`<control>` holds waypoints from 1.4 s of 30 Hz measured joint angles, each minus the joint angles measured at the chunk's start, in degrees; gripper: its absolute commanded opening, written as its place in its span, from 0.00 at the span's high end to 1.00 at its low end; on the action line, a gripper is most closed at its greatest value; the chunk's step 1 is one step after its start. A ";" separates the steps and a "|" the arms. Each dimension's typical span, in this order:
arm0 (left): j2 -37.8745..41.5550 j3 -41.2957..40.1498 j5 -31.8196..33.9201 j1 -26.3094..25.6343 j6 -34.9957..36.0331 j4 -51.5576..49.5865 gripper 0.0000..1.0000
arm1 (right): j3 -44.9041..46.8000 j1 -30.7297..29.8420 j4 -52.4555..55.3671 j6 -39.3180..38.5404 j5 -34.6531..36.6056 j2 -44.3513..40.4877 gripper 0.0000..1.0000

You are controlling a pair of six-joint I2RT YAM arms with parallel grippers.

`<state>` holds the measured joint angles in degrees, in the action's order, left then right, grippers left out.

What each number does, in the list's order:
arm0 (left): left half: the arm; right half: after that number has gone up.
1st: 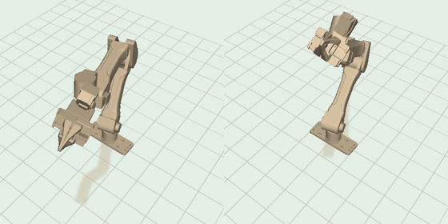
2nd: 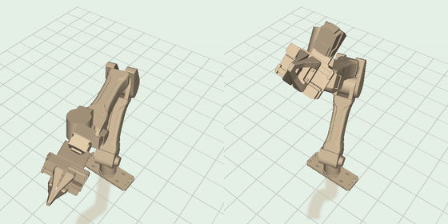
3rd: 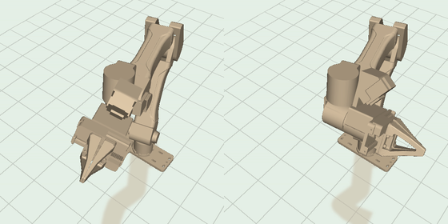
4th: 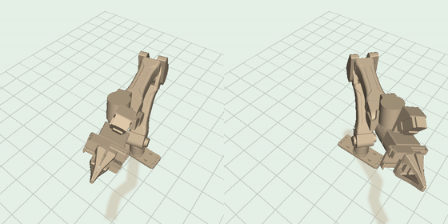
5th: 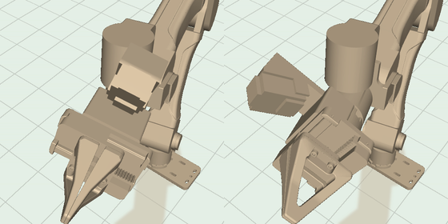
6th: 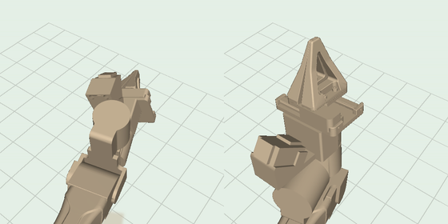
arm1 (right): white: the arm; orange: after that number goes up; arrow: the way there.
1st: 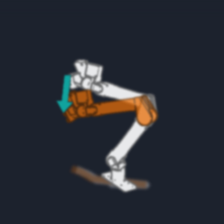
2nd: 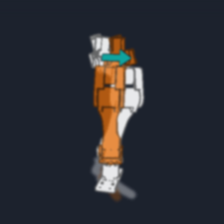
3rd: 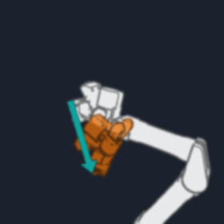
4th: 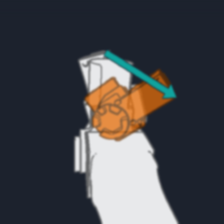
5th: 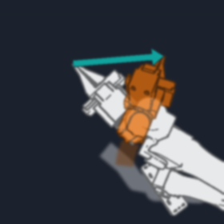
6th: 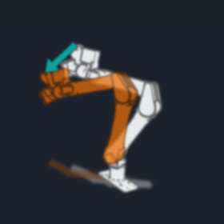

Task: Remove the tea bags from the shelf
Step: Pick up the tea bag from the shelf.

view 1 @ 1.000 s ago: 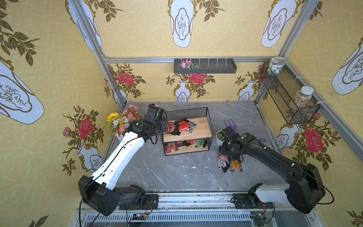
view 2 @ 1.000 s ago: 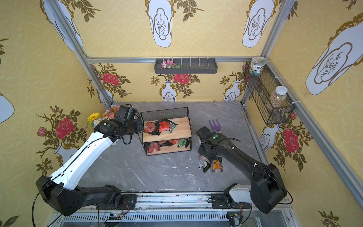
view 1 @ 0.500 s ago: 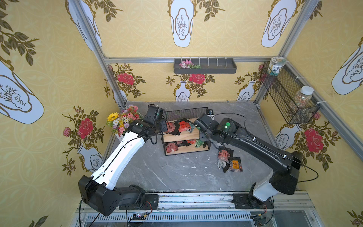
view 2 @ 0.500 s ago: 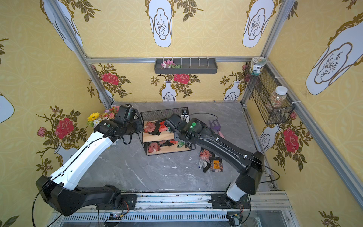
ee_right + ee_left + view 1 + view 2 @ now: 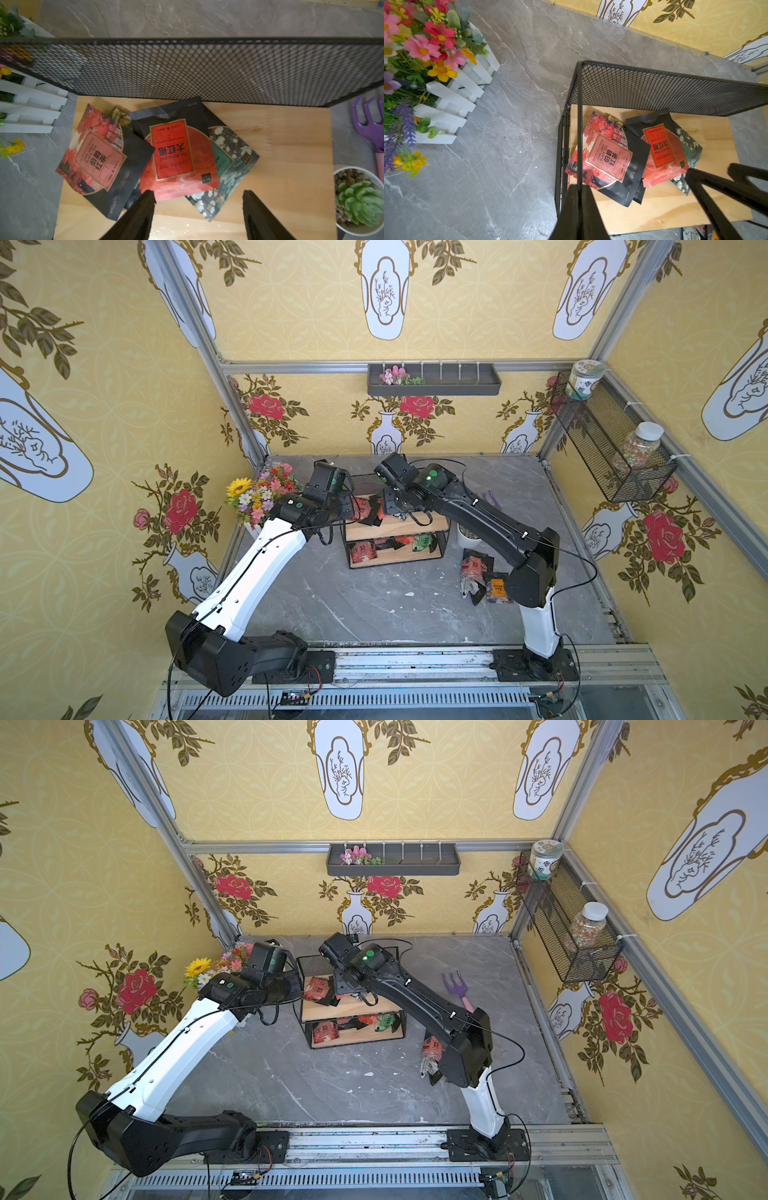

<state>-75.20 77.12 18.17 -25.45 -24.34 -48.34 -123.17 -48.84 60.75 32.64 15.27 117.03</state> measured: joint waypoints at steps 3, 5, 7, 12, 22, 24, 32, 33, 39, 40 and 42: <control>0.00 0.00 0.02 0.00 0.00 -0.02 1.00 | -1.79 -0.66 -2.03 -2.56 -0.59 0.98 0.30; 0.00 0.00 0.02 0.00 0.00 -0.02 1.00 | -2.47 -0.81 -3.28 -3.82 -1.44 1.38 0.33; 0.00 0.00 0.04 0.00 0.00 -0.02 1.00 | -2.89 -0.76 -4.55 -4.61 -2.08 1.99 0.34; 0.00 0.00 0.11 0.00 -0.04 -0.02 1.00 | -4.13 -1.09 -5.73 -5.95 -3.65 4.42 0.37; 0.00 0.00 0.24 0.00 -0.09 -0.04 1.00 | -3.08 -2.49 -11.19 -10.12 -6.03 5.38 0.35; 0.00 0.00 0.24 0.00 -0.11 -0.02 1.00 | -2.71 -2.54 -12.13 -10.43 -6.08 5.66 0.35; 0.07 0.00 0.24 0.00 -0.13 -0.09 1.00 | 0.59 -2.80 -15.63 -12.63 -6.75 6.05 0.30; 0.07 0.00 0.24 0.00 -0.13 -0.09 1.00 | 1.11 -2.91 -15.96 -13.09 -6.86 6.08 0.29; 0.07 0.00 0.22 0.00 -0.13 -0.11 1.00 | 2.03 -3.41 -17.20 -14.08 -6.78 6.45 0.26; 0.07 0.00 0.22 0.00 -0.13 -0.09 1.00 | 2.05 -3.52 -17.31 -14.56 -6.45 6.67 0.26; 0.07 0.00 0.22 0.00 -0.13 -0.11 1.00 | 2.03 -3.78 -17.53 -14.93 -5.49 7.23 0.26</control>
<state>-75.13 77.12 18.39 -25.45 -24.47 -48.45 -121.14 -52.62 43.22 17.72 9.78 124.27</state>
